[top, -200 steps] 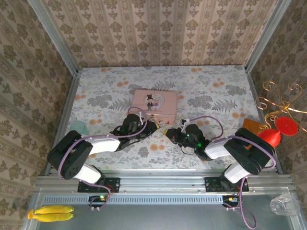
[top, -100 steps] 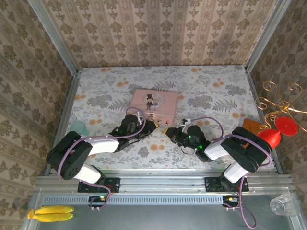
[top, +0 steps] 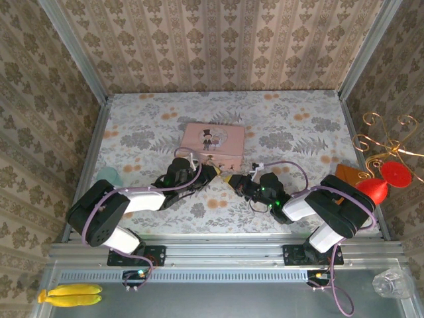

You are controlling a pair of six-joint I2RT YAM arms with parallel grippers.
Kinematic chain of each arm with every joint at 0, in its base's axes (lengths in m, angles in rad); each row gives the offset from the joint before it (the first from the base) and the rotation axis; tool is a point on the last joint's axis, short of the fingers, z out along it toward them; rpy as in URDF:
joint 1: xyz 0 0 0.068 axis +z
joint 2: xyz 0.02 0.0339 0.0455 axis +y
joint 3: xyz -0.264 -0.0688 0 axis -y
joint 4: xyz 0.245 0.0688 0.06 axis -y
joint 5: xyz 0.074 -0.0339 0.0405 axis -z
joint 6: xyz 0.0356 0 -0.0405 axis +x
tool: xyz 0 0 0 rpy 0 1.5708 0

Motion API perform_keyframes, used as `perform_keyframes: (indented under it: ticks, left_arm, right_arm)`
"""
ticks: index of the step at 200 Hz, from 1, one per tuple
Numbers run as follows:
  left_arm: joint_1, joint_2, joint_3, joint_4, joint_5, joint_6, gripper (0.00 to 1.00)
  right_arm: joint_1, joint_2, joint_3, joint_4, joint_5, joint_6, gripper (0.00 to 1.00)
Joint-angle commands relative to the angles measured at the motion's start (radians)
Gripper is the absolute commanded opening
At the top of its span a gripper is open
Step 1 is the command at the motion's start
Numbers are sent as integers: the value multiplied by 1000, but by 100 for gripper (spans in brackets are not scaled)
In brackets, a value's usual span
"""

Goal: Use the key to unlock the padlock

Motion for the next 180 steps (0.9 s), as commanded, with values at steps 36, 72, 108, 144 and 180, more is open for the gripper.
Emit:
perform_keyframes:
  ticks: [36,72,108,144,180]
  left_arm:
    - [-9,-16,11,124,14,-5,0]
    - [-8,-35,3,139,5,-25,0]
    - [-14,-59,-1,123,0,-25,0]
    - [-16,-68,-16,114,-7,-24,0]
    - [-19,-67,-16,112,-9,-20,0]
  right_arm:
    - [-6,32,6,74,20,13,0]
    - [-10,54,2,96,22,23,0]
    - [-14,68,3,116,19,21,0]
    - [-20,52,0,115,17,14,0]
    - [-25,55,2,117,6,15,0]
